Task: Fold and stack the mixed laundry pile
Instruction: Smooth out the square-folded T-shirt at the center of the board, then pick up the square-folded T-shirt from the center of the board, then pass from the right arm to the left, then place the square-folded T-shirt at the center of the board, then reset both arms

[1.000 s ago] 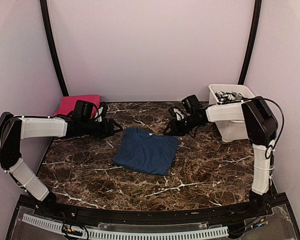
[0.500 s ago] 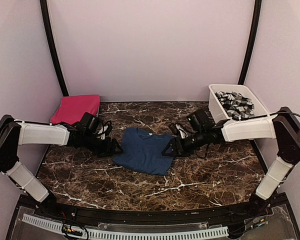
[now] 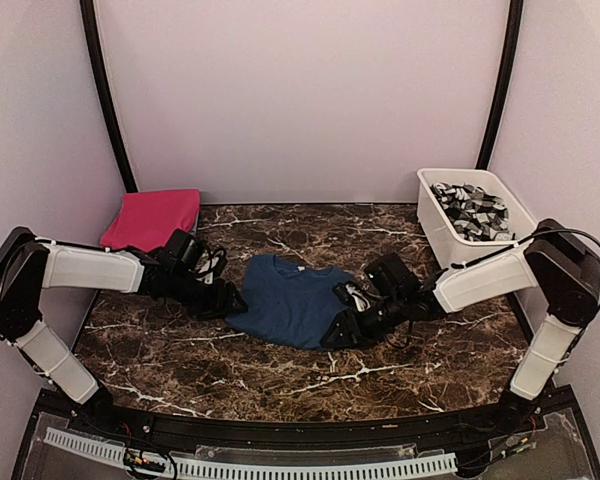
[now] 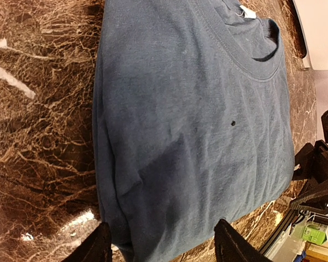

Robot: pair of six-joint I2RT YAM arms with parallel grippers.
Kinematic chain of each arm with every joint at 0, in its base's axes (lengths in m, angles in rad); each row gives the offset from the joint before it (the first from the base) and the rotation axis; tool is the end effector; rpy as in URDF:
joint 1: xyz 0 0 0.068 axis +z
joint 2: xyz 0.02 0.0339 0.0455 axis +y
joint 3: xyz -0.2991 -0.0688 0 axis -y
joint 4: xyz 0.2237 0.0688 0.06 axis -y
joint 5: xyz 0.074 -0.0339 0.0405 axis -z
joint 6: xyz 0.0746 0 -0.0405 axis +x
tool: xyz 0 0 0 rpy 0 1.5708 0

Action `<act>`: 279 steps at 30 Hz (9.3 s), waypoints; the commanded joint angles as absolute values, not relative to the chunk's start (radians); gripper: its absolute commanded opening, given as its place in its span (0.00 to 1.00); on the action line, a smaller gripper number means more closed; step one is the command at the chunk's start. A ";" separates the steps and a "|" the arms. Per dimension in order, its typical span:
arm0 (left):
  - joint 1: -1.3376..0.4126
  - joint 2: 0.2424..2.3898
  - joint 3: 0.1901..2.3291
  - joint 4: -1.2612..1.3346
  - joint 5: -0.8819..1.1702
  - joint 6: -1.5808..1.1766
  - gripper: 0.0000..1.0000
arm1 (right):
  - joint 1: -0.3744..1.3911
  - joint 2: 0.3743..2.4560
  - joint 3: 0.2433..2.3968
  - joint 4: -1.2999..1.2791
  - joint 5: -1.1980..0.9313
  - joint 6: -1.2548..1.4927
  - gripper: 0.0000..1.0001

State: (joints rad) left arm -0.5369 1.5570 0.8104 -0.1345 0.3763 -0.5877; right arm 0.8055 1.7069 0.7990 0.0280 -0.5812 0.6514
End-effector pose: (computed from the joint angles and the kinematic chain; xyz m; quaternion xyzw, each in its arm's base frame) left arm 0.2541 -0.1832 0.1941 0.0397 0.9258 -0.3260 0.1871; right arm 0.2008 0.2681 0.1654 -0.1661 0.8913 0.4171 0.0626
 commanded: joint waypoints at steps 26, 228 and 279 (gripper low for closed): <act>-0.627 1.503 0.663 -0.034 0.428 -0.744 0.00 | 0.691 1.662 0.721 -0.156 -0.618 0.531 0.00; 0.022 2.115 2.221 -0.750 -0.413 -0.197 0.00 | 1.080 1.449 0.931 -0.052 0.067 0.317 0.99; -0.245 1.933 2.257 -0.929 -0.233 -0.260 0.99 | 0.603 1.084 1.006 -0.341 -0.052 0.310 0.99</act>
State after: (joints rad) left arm -0.1436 2.0609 2.3985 -0.9104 -0.3096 -0.2409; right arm 0.6250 1.1194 1.0019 -0.2874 -0.0166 0.3172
